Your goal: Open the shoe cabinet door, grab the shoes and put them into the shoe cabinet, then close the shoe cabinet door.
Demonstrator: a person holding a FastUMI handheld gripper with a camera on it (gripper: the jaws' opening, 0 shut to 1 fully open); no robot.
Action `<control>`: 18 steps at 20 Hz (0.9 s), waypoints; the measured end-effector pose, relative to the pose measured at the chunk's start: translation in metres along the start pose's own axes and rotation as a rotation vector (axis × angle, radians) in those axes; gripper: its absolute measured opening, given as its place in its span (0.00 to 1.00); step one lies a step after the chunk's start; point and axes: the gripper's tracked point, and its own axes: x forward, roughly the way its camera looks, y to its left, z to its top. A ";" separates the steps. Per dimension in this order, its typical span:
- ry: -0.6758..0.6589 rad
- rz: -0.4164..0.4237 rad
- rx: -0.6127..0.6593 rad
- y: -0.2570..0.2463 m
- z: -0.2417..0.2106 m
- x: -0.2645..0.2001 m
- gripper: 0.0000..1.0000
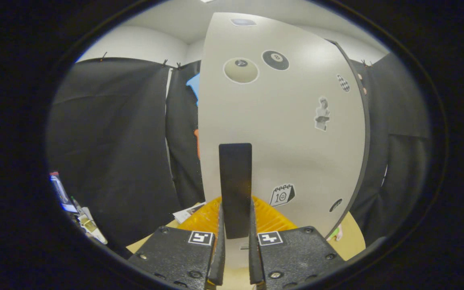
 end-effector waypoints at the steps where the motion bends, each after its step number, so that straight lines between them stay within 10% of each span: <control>1: -0.004 0.013 0.009 -0.003 -0.001 -0.013 0.27; 18: -0.088 -0.114 -0.029 -0.105 -0.020 -0.162 0.21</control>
